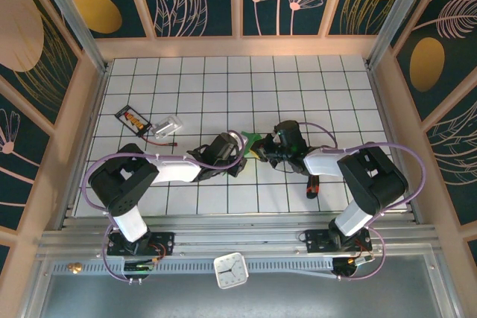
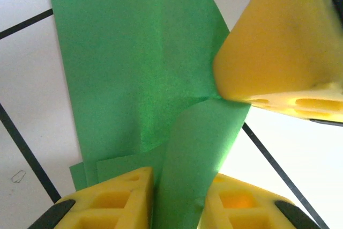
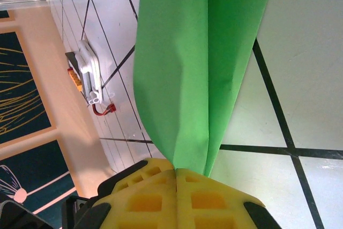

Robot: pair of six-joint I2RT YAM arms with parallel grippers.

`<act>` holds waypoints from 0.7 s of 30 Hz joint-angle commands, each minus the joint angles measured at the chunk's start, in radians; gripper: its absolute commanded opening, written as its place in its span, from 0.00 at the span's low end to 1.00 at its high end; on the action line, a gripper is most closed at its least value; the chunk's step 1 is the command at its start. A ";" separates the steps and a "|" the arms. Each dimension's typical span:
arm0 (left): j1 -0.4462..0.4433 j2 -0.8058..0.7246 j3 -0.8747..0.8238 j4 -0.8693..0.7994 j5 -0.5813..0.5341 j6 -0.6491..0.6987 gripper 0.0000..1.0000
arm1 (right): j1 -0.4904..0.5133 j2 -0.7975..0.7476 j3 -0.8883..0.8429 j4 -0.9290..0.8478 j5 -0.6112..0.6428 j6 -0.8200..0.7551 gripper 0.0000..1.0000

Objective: Fold a paper plane with a square sheet of paper (pick it up from the middle)
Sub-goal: Turn over the paper at the center of the table.

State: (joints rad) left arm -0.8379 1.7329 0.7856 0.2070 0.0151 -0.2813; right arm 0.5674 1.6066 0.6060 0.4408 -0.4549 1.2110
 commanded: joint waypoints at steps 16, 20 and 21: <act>-0.002 -0.013 0.026 -0.066 0.048 -0.027 0.26 | -0.044 0.008 -0.008 -0.019 -0.011 -0.053 0.16; -0.001 -0.042 0.023 -0.073 0.038 -0.022 0.28 | -0.046 0.018 -0.006 -0.009 -0.023 -0.056 0.16; -0.001 -0.044 0.020 -0.073 0.036 -0.022 0.28 | -0.044 0.020 -0.006 -0.005 -0.029 -0.054 0.17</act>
State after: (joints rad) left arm -0.8379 1.7241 0.7879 0.1528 0.0441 -0.2970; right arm 0.5236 1.6081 0.6060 0.4377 -0.4660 1.1770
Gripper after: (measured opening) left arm 0.275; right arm 0.164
